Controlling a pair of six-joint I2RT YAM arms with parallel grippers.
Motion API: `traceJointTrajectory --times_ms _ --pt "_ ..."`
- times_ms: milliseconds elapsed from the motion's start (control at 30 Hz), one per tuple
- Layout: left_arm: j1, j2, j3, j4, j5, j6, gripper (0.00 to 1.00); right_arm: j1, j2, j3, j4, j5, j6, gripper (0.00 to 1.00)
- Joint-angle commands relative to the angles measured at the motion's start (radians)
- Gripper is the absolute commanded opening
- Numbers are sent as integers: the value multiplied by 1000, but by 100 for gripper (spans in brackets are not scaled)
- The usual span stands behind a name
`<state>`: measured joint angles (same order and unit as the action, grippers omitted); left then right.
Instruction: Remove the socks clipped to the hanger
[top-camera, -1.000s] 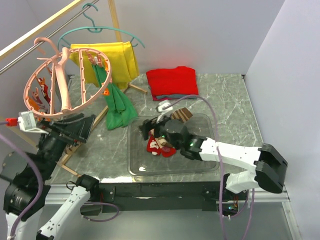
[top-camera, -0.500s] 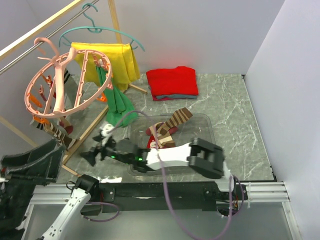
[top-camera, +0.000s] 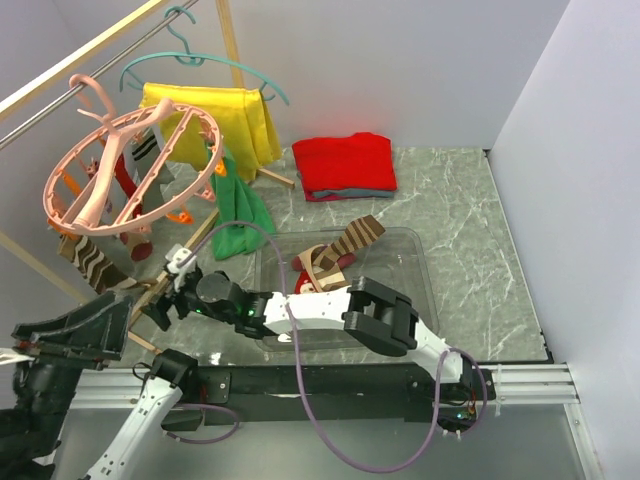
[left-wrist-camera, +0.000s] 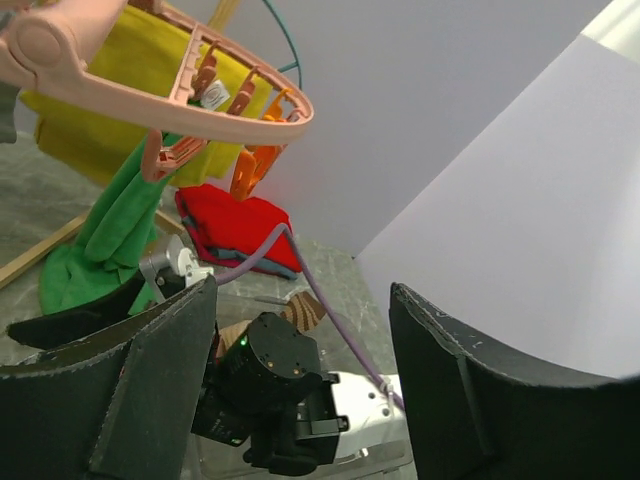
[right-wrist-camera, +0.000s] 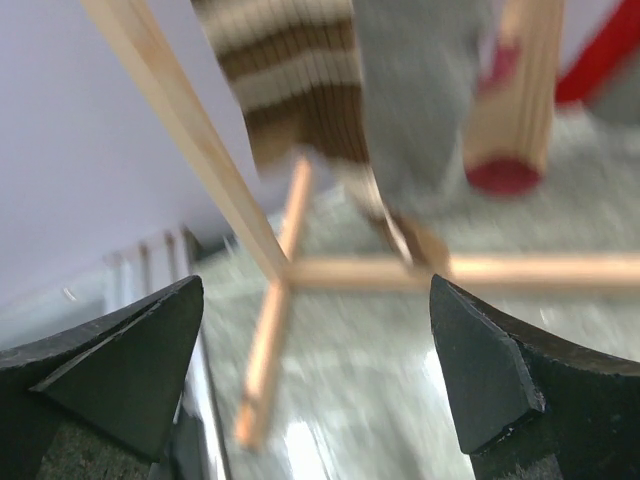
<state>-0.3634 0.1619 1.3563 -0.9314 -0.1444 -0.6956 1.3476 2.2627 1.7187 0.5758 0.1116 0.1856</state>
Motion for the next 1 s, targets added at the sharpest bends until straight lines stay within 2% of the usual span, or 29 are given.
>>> traceJointTrajectory --times_ms 0,133,333,467,667,800,967 --pt "6 -18 -39 12 -18 -7 75 -36 -138 -114 -31 40 52 100" --pt "4 -28 -57 19 -20 -4 75 -48 -198 -284 3 29 72 100" --pt "6 -30 -49 3 -21 -25 75 -99 -273 -387 -28 34 166 100" --pt "6 -32 -43 -18 -27 -47 75 -181 -301 -415 -43 43 206 100" --pt "6 -48 -56 -17 -52 -39 76 -301 -232 -302 -85 91 261 100" --pt "6 -87 -92 0 -72 -45 77 -356 -100 -86 -154 120 223 100" --pt "6 -111 -128 19 -73 -62 78 -390 27 57 -163 148 190 100"
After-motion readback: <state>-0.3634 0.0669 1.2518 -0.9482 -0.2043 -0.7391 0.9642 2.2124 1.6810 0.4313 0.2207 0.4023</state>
